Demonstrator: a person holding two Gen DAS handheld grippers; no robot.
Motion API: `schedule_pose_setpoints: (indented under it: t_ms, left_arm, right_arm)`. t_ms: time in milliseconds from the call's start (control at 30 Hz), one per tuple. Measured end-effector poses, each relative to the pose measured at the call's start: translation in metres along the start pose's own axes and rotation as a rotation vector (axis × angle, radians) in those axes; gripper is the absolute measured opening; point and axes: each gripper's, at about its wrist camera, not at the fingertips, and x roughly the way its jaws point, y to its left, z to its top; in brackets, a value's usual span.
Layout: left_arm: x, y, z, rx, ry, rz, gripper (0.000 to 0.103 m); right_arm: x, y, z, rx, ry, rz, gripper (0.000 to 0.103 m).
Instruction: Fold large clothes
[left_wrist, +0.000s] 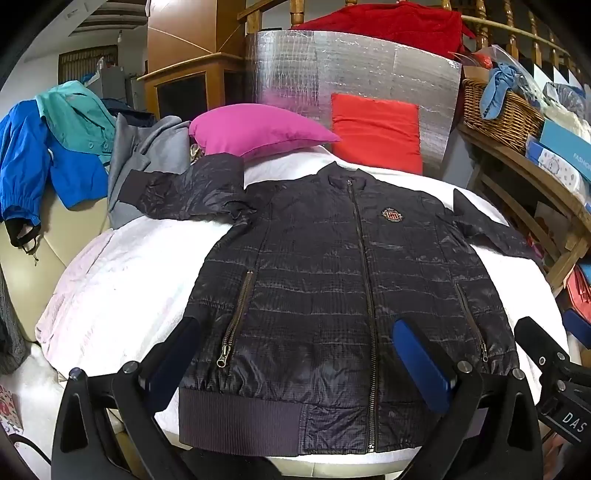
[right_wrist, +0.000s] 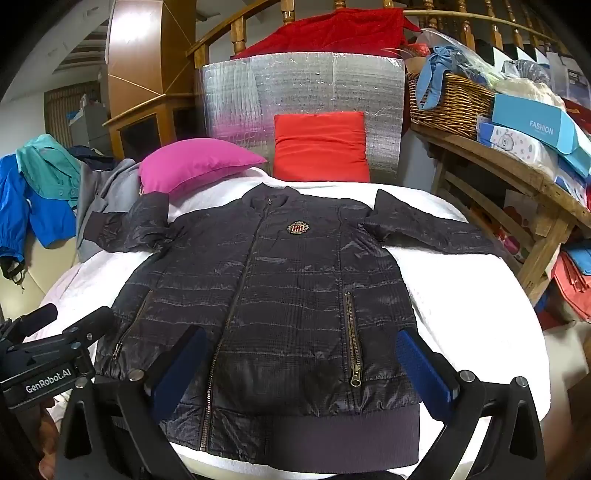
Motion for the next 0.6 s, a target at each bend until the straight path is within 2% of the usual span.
schedule_pose_setpoints:
  t_ms: [600]
  left_arm:
    - [-0.0023, -0.0009, -0.0017, 0.003, 0.002, 0.01, 0.103]
  right_arm:
    - [-0.0027, 0.0001, -0.0026, -0.001, 0.002, 0.001, 0.103]
